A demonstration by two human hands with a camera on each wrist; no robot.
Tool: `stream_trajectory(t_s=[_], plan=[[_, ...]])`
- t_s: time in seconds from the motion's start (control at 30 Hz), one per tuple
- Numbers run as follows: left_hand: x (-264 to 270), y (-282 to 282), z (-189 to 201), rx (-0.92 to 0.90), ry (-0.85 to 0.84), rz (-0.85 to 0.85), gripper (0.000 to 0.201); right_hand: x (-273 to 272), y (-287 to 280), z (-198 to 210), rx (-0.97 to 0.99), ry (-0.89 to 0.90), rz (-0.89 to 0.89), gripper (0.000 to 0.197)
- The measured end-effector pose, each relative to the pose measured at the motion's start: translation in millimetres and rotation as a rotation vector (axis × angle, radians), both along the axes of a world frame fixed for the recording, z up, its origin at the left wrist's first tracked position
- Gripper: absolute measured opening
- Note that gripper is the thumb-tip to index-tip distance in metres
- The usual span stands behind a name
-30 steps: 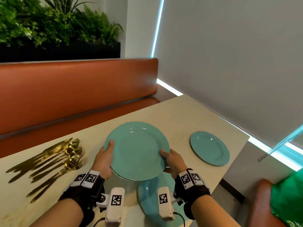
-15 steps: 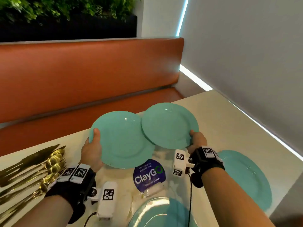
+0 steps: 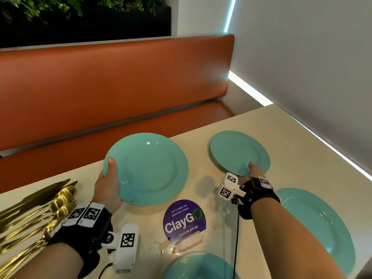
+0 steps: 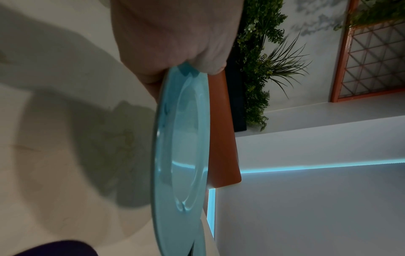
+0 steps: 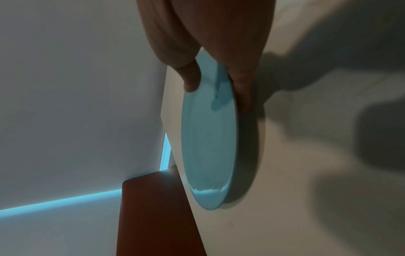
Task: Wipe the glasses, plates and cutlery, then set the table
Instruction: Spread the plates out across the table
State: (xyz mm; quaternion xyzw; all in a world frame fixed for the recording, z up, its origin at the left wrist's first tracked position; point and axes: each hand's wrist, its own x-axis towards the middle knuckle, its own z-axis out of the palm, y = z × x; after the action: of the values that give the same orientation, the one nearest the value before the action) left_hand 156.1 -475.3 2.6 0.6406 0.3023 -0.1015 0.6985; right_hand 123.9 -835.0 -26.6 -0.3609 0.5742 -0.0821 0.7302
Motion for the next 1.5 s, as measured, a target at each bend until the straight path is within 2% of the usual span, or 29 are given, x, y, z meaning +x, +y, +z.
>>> stream_trajectory(t_s=[0.17, 0.37, 0.43, 0.5, 0.57, 0.7, 0.73, 0.8, 0.87, 0.9, 0.97, 1.07, 1.27, 1.43, 1.5], plan=[[0, 4, -7, -0.117, 0.027, 0.023, 0.074, 6, -7, 4, 0.016, -0.013, -0.035, 0.069], [-2, 1, -6, -0.131, 0.017, 0.014, 0.058, 21, -2, 9, -0.011, -0.167, -0.147, 0.062], [-3, -1, -5, -0.124, 0.022, 0.003, 0.055, 20, 1, 11, -0.077, -0.121, -0.080, 0.059], [-4, -5, -3, -0.119, 0.023, -0.002, 0.052, 16, 2, 16, -0.204, -0.010, 0.082, 0.051], [-6, -7, -3, -0.113, 0.028, -0.018, 0.051, 13, 5, 18, -0.315, -0.009, 0.227, 0.043], [-12, -13, -2, -0.135, 0.045, -0.041, 0.054, 9, 53, 18, -0.505, 0.124, 0.488, 0.039], [-13, -16, -1, -0.141, 0.051, -0.053, 0.057, 7, 72, 15, -0.461, 0.085, 0.581, 0.037], [-15, -19, -1, -0.158, 0.076, -0.060, 0.060, 1, 111, 13, -0.215, -0.015, 0.669, 0.034], [-16, -18, -1, -0.165, 0.102, -0.052, 0.063, -5, 135, 5, -0.020, -0.066, 0.619, 0.033], [-16, -16, -2, -0.156, 0.121, -0.050, 0.066, -7, 143, 4, 0.015, -0.078, 0.592, 0.033], [-15, -10, -6, -0.167, 0.147, -0.044, 0.072, -7, 149, -3, 0.009, -0.095, 0.567, 0.038], [-14, -3, -5, -0.181, 0.154, -0.055, 0.067, -9, 161, -1, 0.008, -0.115, 0.564, 0.039], [-11, 21, -6, 0.150, 0.139, 0.055, 0.062, -12, 173, -9, -0.068, -0.060, 0.547, 0.030], [-13, 39, -8, 0.214, 0.120, 0.134, 0.049, -6, 191, -12, -0.070, -0.063, 0.513, 0.037], [-16, 43, -7, 0.213, 0.123, 0.155, 0.045, 0, 196, -10, -0.092, -0.038, 0.560, 0.041]])
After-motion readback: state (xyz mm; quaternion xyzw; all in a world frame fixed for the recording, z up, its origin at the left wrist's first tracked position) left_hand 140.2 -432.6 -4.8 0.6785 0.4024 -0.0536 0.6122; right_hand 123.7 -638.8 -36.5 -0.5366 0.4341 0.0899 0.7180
